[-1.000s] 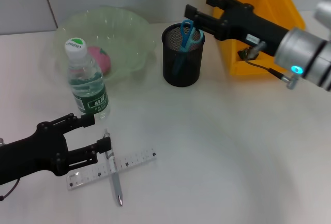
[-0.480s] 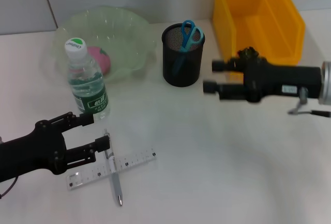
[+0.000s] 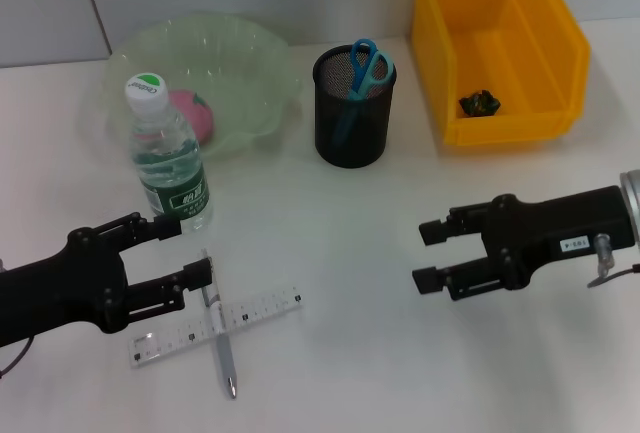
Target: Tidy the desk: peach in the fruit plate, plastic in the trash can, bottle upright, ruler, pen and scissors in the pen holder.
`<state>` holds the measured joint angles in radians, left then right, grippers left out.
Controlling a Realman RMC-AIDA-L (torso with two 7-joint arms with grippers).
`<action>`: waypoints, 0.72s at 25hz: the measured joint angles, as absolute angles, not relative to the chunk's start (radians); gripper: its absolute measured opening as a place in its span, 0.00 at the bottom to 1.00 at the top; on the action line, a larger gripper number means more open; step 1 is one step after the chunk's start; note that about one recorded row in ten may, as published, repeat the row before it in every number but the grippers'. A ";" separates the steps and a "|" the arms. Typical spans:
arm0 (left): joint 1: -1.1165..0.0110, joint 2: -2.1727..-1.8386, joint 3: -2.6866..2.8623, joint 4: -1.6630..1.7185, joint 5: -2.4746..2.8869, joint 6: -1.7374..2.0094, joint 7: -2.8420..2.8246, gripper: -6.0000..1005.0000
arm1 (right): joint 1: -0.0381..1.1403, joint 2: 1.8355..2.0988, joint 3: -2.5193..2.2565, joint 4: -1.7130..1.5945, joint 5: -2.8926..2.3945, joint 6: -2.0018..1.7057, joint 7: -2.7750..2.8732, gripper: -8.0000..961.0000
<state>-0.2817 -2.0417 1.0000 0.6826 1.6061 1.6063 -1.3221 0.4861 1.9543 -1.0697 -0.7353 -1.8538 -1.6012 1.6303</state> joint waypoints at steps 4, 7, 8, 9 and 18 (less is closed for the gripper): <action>-0.287 -2.039 1.000 0.683 1.606 1.608 -1.322 0.79 | 0.491 1.961 -1.069 -0.736 -1.875 -1.599 1.635 0.80; -0.287 -2.037 1.000 0.683 1.606 1.610 -1.322 0.79 | 0.491 1.967 -1.069 -0.734 -1.878 -1.597 1.634 0.80; -0.287 -2.037 1.000 0.684 1.606 1.611 -1.322 0.79 | 0.491 1.969 -1.069 -0.734 -1.879 -1.596 1.634 0.80; -0.287 -2.037 1.000 0.684 1.606 1.611 -1.322 0.79 | 0.491 1.970 -1.070 -0.735 -1.882 -1.596 1.634 0.80; -0.290 -2.034 1.003 0.686 1.606 1.618 -1.322 0.79 | 0.492 1.974 -1.067 -0.734 -1.917 -1.598 1.636 0.80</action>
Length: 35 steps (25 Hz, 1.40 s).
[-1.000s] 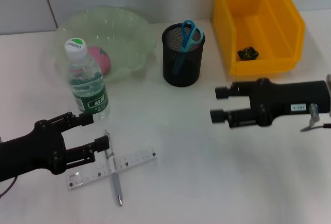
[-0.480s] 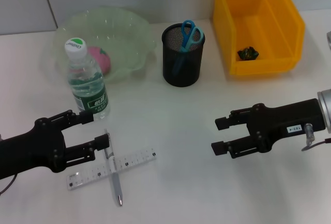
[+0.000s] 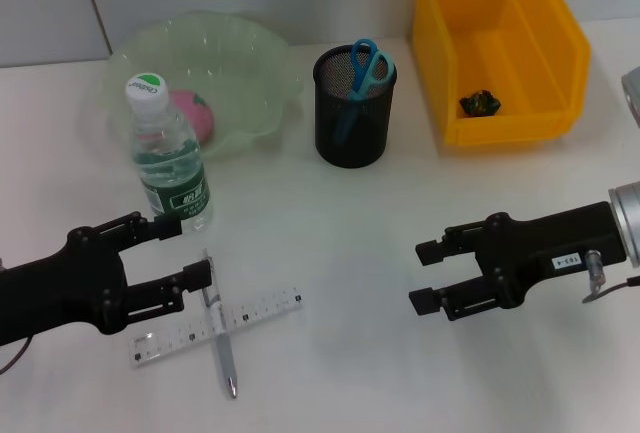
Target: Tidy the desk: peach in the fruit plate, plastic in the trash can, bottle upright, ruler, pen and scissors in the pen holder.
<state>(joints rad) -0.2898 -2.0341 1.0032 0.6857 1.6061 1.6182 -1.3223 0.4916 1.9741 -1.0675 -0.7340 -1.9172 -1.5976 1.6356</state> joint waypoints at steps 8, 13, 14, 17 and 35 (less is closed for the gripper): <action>-0.302 -2.025 1.014 0.687 1.612 1.635 -1.344 0.79 | 0.488 1.976 -1.067 -0.735 -1.938 -1.597 1.637 0.80; -0.341 -2.037 1.014 0.770 1.714 1.659 -1.443 0.79 | 0.486 1.976 -1.066 -0.736 -1.943 -1.590 1.639 0.80; -0.347 -2.044 1.014 0.798 1.737 1.661 -1.465 0.79 | 0.486 1.976 -1.066 -0.736 -1.944 -1.588 1.639 0.80; -0.370 -2.065 1.024 0.916 1.823 1.667 -1.553 0.79 | 0.485 1.973 -1.066 -0.736 -1.945 -1.585 1.640 0.80; -0.575 -2.071 1.369 1.235 2.251 1.557 -1.930 0.79 | 0.502 1.965 -1.060 -0.748 -1.959 -1.581 1.664 0.80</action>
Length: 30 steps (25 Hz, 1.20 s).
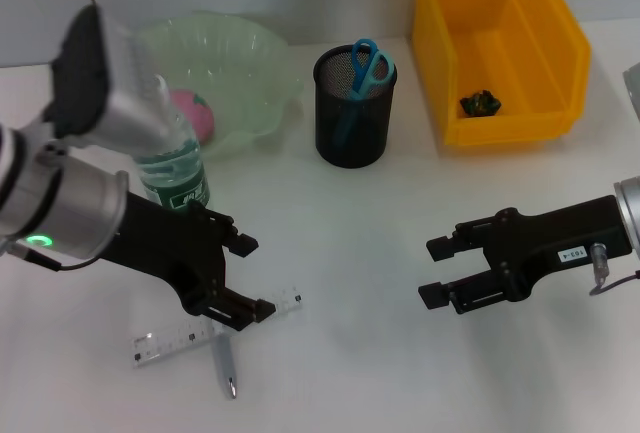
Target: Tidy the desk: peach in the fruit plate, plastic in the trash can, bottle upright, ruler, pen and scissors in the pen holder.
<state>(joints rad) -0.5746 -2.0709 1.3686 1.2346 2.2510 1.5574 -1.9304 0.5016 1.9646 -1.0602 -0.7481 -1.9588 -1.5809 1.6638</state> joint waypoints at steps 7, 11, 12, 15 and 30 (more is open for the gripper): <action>-0.640 -2.076 1.507 1.217 2.355 1.494 -2.044 0.79 | 0.502 1.965 -1.056 -0.759 -1.961 -1.580 1.671 0.80; -0.656 -2.078 1.562 1.211 2.388 1.472 -2.095 0.79 | 0.502 1.965 -1.055 -0.762 -1.961 -1.580 1.672 0.80; -0.660 -2.079 1.575 1.211 2.394 1.470 -2.111 0.79 | 0.502 1.965 -1.054 -0.762 -1.961 -1.580 1.672 0.80; -0.667 -2.079 1.598 1.211 2.408 1.462 -2.140 0.79 | 0.502 1.965 -1.053 -0.766 -1.962 -1.580 1.672 0.80; -0.692 -2.079 1.696 1.153 2.439 1.376 -2.222 0.79 | 0.502 1.967 -1.052 -0.774 -1.974 -1.581 1.673 0.80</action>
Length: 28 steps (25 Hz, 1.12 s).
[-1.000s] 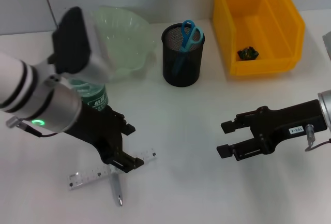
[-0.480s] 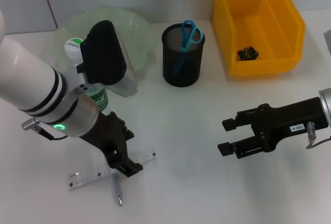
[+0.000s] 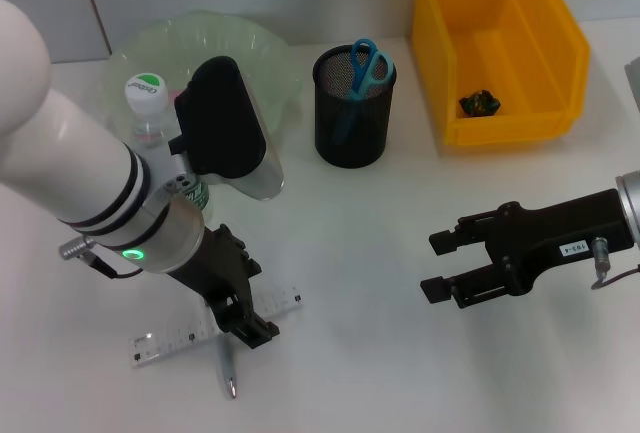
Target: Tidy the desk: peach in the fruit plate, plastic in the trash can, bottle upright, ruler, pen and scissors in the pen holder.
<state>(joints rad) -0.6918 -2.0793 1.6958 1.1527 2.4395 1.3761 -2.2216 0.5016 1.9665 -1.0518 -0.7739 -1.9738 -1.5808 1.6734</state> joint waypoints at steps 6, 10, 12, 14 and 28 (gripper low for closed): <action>-0.693 -2.080 1.717 1.146 2.440 1.355 -2.228 0.79 | 0.502 1.966 -1.052 -0.773 -1.974 -1.581 1.673 0.80; -0.693 -2.080 1.720 1.140 2.440 1.347 -2.228 0.79 | 0.502 1.966 -1.052 -0.773 -1.974 -1.580 1.673 0.80; -0.694 -2.080 1.727 1.137 2.441 1.343 -2.228 0.79 | 0.502 1.967 -1.052 -0.773 -1.974 -1.580 1.673 0.80; -0.695 -2.080 1.734 1.135 2.446 1.339 -2.228 0.79 | 0.502 1.967 -1.052 -0.773 -1.974 -1.580 1.673 0.80; -0.695 -2.080 1.746 1.132 2.456 1.332 -2.224 0.70 | 0.501 1.970 -1.052 -0.773 -1.974 -1.578 1.673 0.79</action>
